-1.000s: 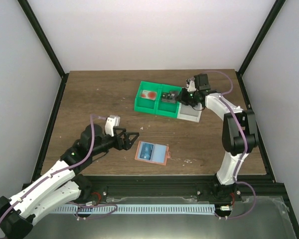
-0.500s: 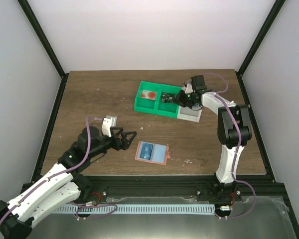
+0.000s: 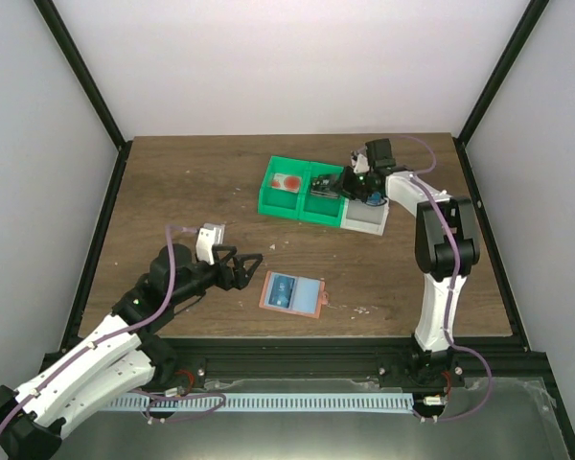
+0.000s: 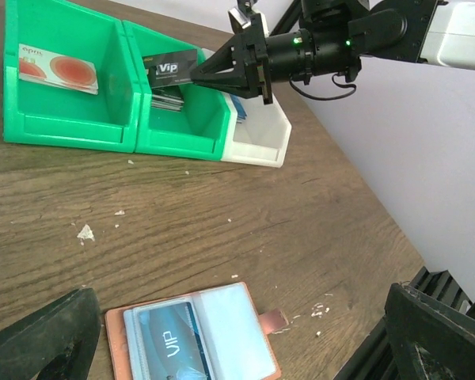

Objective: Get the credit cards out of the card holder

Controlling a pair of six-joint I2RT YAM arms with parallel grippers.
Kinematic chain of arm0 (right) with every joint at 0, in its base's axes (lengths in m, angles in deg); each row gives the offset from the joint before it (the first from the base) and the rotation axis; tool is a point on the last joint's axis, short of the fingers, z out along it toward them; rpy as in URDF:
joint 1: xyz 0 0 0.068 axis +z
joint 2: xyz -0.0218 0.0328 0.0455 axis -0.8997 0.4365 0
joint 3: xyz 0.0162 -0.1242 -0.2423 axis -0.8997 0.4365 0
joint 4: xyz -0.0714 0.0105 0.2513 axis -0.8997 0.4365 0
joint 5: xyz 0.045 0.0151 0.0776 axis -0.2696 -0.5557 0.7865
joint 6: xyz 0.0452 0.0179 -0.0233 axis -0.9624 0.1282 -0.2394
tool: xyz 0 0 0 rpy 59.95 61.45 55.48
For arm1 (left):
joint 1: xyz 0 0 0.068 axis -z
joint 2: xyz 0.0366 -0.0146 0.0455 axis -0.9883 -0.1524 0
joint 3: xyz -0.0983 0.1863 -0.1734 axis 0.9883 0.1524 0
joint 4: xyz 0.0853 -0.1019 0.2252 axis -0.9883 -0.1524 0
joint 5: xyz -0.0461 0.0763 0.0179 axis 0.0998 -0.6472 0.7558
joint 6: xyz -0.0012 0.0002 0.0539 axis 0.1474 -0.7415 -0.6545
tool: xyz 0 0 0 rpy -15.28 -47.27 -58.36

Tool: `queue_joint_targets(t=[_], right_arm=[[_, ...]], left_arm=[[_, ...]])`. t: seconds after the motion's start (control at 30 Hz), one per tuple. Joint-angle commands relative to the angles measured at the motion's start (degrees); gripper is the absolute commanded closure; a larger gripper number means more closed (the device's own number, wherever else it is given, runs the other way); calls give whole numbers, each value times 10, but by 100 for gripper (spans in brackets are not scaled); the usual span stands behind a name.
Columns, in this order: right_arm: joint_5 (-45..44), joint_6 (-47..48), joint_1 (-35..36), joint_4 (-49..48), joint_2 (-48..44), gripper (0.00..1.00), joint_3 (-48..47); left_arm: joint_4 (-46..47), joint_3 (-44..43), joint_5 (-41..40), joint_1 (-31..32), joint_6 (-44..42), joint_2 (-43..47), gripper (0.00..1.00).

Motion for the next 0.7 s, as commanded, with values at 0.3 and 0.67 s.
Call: queue_joint_targets(t=[0.3, 0.67], right_arm=[[8, 5, -5, 14, 43, 99, -68], [1, -3, -6, 22, 61, 93, -84]], left_arm=[[1, 3, -10, -1, -4, 11, 0], [-7, -1, -13, -1, -7, 18, 0]])
